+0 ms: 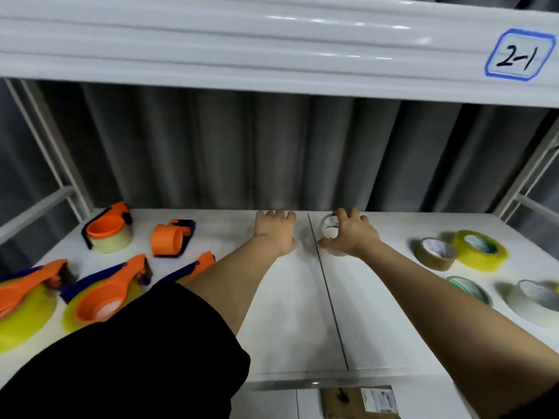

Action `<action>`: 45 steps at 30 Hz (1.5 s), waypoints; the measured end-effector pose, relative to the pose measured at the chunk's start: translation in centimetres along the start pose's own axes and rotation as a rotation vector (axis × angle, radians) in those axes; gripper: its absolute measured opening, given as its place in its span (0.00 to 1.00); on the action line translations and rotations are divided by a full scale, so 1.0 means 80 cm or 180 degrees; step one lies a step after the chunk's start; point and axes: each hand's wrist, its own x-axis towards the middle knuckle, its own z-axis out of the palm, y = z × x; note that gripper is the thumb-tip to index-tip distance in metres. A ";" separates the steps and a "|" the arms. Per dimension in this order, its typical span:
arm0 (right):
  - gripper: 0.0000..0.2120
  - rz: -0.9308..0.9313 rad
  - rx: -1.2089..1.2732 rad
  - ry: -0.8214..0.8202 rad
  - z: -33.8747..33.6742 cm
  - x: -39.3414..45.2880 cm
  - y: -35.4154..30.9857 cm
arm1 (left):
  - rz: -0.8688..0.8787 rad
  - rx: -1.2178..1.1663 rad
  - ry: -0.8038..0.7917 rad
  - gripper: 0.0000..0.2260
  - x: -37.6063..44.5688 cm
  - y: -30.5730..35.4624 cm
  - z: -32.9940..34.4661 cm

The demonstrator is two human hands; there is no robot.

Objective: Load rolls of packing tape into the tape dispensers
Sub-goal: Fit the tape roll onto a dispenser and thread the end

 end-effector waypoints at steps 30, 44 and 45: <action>0.39 -0.0169 -0.0121 0.0120 -0.055 0.025 0.266 | 0.0052 0.0276 -0.0330 0.21 0.090 0.267 -0.031; 0.41 -0.0326 -0.0147 -0.0170 -0.081 0.036 0.423 | -0.0123 0.0414 -0.0597 0.20 0.116 0.410 -0.040; 0.41 -0.0315 -0.0140 -0.0161 -0.082 0.036 0.427 | -0.0087 0.0429 -0.0579 0.20 0.117 0.413 -0.041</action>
